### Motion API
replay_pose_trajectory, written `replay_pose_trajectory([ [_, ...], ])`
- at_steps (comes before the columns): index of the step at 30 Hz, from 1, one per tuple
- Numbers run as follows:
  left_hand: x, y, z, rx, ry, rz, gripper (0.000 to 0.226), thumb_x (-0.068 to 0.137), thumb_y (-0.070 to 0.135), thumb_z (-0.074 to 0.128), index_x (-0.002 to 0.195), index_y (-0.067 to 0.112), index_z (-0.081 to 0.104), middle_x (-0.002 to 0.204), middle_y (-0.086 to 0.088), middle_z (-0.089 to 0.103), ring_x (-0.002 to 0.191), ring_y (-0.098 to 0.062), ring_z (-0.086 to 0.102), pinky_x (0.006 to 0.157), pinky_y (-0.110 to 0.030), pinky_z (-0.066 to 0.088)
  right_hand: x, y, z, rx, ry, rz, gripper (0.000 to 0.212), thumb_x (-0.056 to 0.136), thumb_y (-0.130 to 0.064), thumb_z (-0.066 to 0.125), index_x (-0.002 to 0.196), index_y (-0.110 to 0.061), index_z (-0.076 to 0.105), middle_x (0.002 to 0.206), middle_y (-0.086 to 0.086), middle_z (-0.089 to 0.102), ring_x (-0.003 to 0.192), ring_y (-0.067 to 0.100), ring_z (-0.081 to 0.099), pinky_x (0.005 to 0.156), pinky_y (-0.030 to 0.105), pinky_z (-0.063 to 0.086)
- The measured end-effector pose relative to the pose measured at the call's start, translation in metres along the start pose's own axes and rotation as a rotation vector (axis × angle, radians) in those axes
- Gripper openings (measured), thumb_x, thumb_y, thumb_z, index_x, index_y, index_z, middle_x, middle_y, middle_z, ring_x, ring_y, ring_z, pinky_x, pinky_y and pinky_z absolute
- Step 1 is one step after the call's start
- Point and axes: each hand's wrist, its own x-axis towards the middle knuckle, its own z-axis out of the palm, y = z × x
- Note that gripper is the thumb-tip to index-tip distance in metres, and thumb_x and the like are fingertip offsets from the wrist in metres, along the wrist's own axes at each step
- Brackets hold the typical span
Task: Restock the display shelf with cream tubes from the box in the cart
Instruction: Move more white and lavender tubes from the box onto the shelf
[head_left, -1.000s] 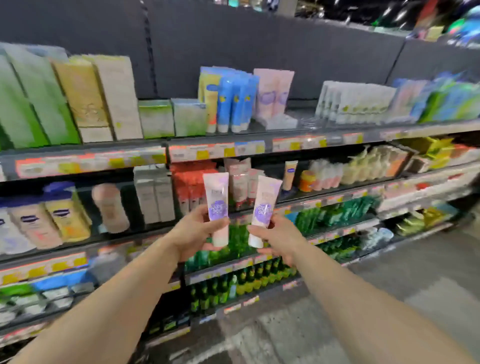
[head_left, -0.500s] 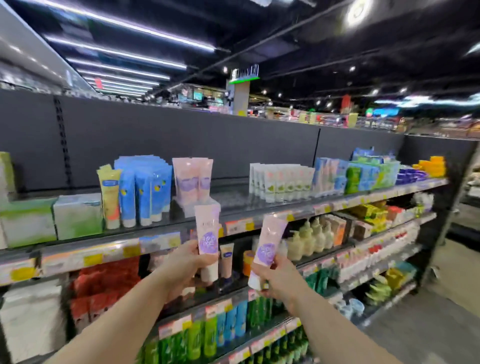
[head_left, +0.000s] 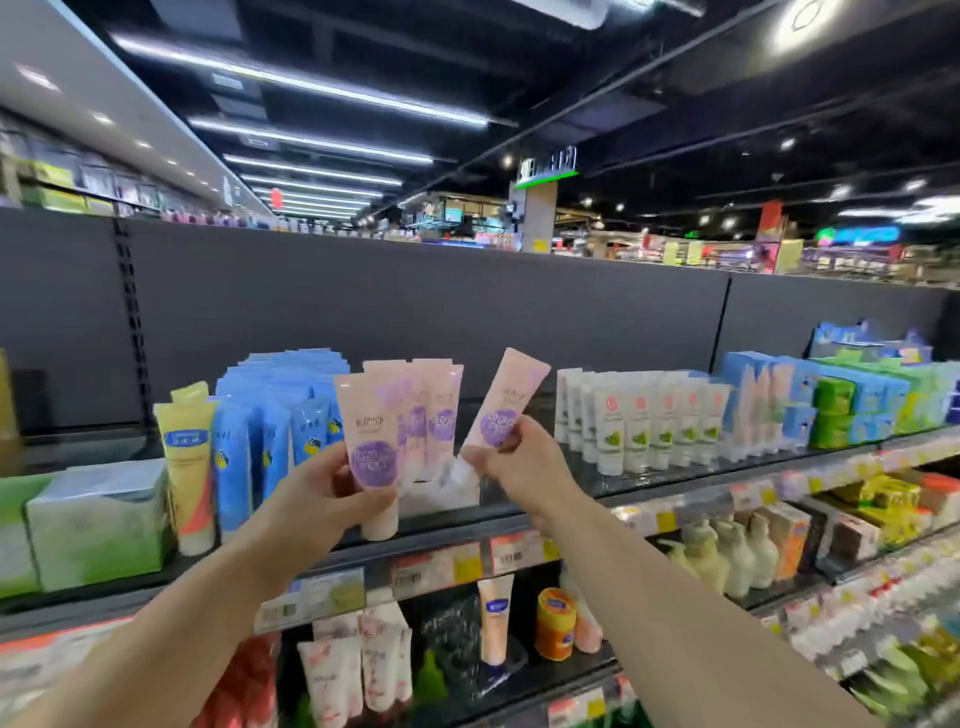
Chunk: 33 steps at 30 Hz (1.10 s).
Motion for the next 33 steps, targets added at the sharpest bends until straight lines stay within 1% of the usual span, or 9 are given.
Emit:
replay_pose_trajectory([
  [7, -0.002, -0.008, -0.014, 0.055, 0.115, -0.075, 0.024, 0.085, 0.014, 0.07, 0.107, 0.022, 0.066, 0.101, 0.001, 0.075, 0.097, -0.015, 0.069, 0.088, -0.033, 0.051, 0.044, 0.007, 0.055, -0.068, -0.043, -0.073, 0.035, 0.081, -0.025, 0.076, 0.109, -0.019, 0.055, 0.101, -0.006, 0.064, 0.09, 0.011, 0.061, 0.081, 0.028, 0.054],
  [11, 0.001, -0.013, -0.01, 0.051, 0.18, -0.106, 0.026, 0.083, 0.012, 0.073, 0.107, 0.021, 0.066, 0.1, -0.001, 0.074, 0.097, -0.017, 0.069, 0.088, -0.032, 0.053, 0.046, 0.013, 0.068, -0.235, 0.022, -0.123, 0.039, 0.082, -0.023, 0.07, 0.113, -0.014, 0.047, 0.091, -0.005, 0.052, 0.083, 0.012, 0.053, 0.067, 0.02, 0.04],
  [14, 0.001, -0.015, -0.007, 0.023, 0.209, -0.118, 0.026, 0.082, 0.006, 0.072, 0.104, 0.019, 0.066, 0.099, -0.005, 0.074, 0.097, -0.019, 0.068, 0.081, -0.027, 0.052, 0.05, 0.016, 0.069, -0.295, 0.011, -0.097, 0.038, 0.083, -0.021, 0.068, 0.115, -0.012, 0.048, 0.094, -0.002, 0.052, 0.092, 0.019, 0.059, 0.07, 0.022, 0.038],
  [18, 0.004, -0.017, -0.006, -0.012, 0.245, -0.134, 0.029, 0.08, 0.005, 0.074, 0.104, 0.019, 0.066, 0.098, -0.009, 0.073, 0.096, -0.023, 0.067, 0.085, -0.033, 0.054, 0.057, 0.017, 0.074, -0.328, -0.016, -0.09, 0.04, 0.081, -0.025, 0.071, 0.112, -0.012, 0.049, 0.099, 0.0, 0.054, 0.095, 0.02, 0.059, 0.068, 0.021, 0.038],
  [21, 0.007, -0.019, -0.005, -0.035, 0.229, -0.144, 0.028, 0.08, 0.005, 0.074, 0.104, 0.017, 0.067, 0.095, -0.006, 0.074, 0.097, -0.024, 0.067, 0.085, -0.035, 0.054, 0.056, 0.022, 0.079, -0.266, -0.038, -0.124, 0.02, 0.094, -0.032, 0.052, 0.105, -0.015, 0.052, 0.096, 0.0, 0.062, 0.088, 0.016, 0.062, 0.059, 0.018, 0.044],
  [25, 0.008, -0.02, -0.003, 0.031, 0.189, -0.154, 0.026, 0.081, 0.015, 0.075, 0.104, 0.024, 0.067, 0.1, 0.0, 0.073, 0.098, -0.017, 0.067, 0.09, -0.038, 0.053, 0.057, 0.027, 0.079, -0.267, -0.052, -0.138, 0.016, 0.1, -0.03, 0.04, 0.095, -0.022, 0.052, 0.093, -0.002, 0.065, 0.076, 0.011, 0.064, 0.053, 0.015, 0.049],
  [27, 0.008, -0.019, -0.001, 0.057, 0.184, -0.153, 0.025, 0.083, 0.019, 0.074, 0.106, 0.026, 0.067, 0.102, 0.003, 0.072, 0.098, -0.014, 0.067, 0.09, -0.036, 0.053, 0.055, 0.023, 0.076, -0.254, -0.063, -0.12, 0.01, 0.095, -0.028, 0.054, 0.096, -0.019, 0.049, 0.091, -0.003, 0.062, 0.07, 0.007, 0.063, 0.052, 0.014, 0.047],
  [30, 0.01, -0.013, 0.004, 0.092, 0.181, -0.126, 0.023, 0.084, 0.021, 0.073, 0.105, 0.029, 0.066, 0.1, 0.005, 0.072, 0.094, -0.011, 0.067, 0.088, -0.034, 0.054, 0.054, 0.02, 0.066, -0.234, 0.03, -0.177, 0.04, 0.081, -0.029, 0.076, 0.1, -0.019, 0.042, 0.099, -0.002, 0.056, 0.081, 0.009, 0.057, 0.06, 0.015, 0.04],
  [33, 0.014, -0.004, 0.01, 0.058, 0.209, -0.102, 0.028, 0.083, 0.02, 0.073, 0.107, 0.029, 0.062, 0.1, 0.004, 0.071, 0.091, -0.011, 0.069, 0.076, -0.029, 0.058, 0.044, 0.01, 0.044, -0.159, -0.046, -0.23, 0.021, 0.085, -0.023, 0.071, 0.094, -0.019, 0.052, 0.091, -0.005, 0.058, 0.081, 0.012, 0.055, 0.062, 0.017, 0.039],
])
